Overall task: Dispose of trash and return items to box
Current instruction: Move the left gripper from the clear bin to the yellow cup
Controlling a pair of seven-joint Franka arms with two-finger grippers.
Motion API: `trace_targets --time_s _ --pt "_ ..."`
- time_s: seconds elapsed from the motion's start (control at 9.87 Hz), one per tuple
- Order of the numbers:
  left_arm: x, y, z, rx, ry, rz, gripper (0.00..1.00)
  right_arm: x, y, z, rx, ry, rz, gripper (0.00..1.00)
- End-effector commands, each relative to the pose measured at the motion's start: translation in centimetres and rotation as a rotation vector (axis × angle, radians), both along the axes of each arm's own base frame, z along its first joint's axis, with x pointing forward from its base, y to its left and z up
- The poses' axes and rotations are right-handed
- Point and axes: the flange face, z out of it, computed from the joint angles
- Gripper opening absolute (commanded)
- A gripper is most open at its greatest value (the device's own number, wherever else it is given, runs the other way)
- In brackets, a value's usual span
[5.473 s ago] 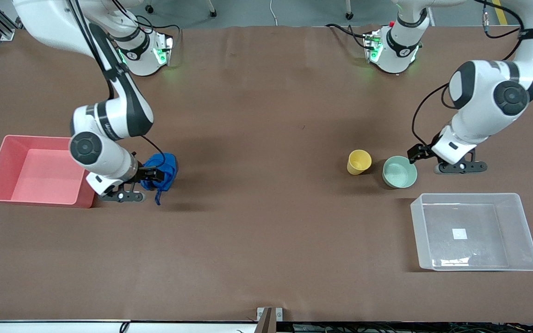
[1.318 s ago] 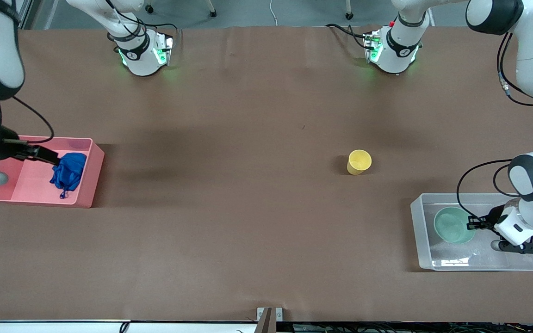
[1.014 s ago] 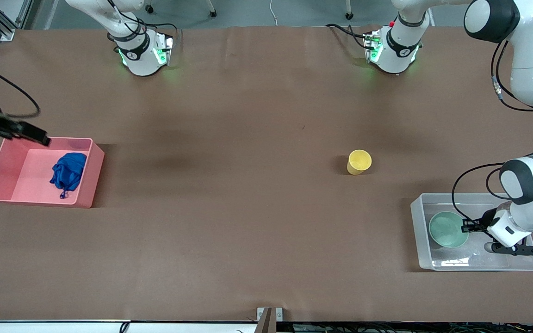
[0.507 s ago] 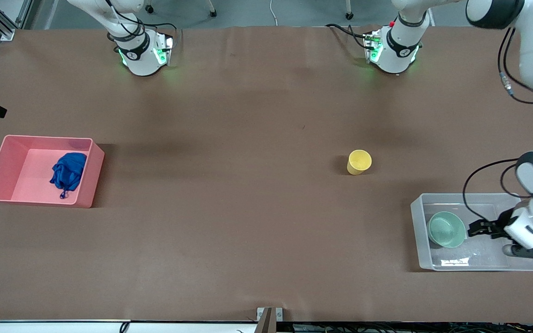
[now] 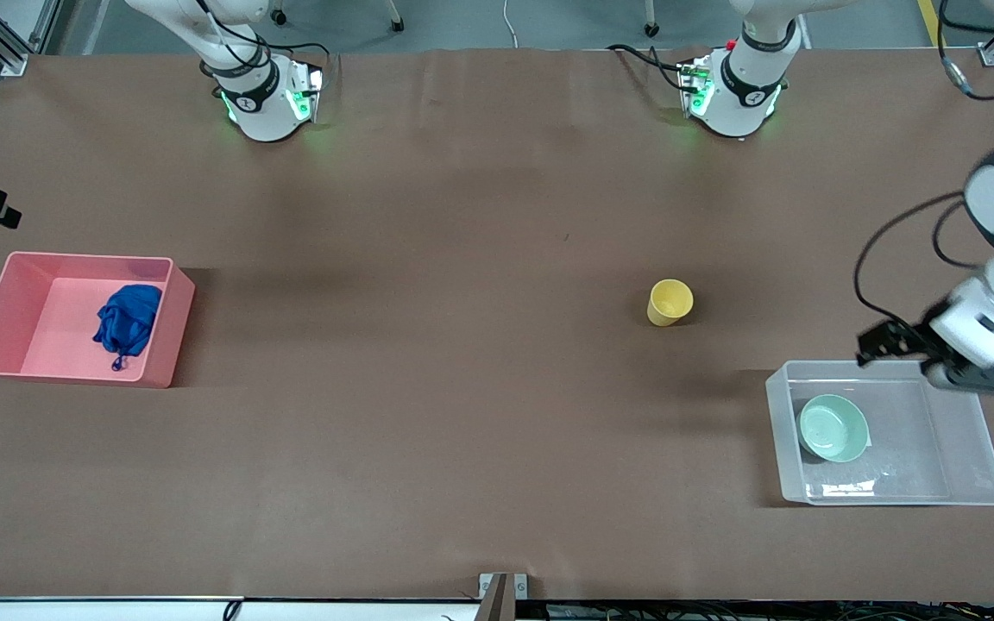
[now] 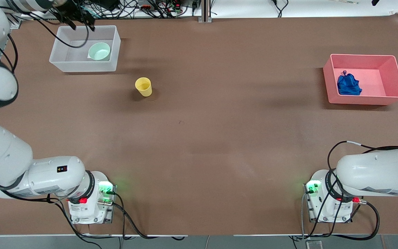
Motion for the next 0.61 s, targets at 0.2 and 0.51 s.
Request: trace_targets --time_s 0.2,0.51 --pt "-8.4 -5.7 -7.9 0.030 0.065 -0.001 0.95 0.3 0.6 0.8 -0.013 -0.049 0.013 1.00" --pt "-9.2 -11.0 -12.2 0.002 0.112 -0.027 0.95 0.3 0.4 1.2 -0.009 -0.058 0.023 1.00"
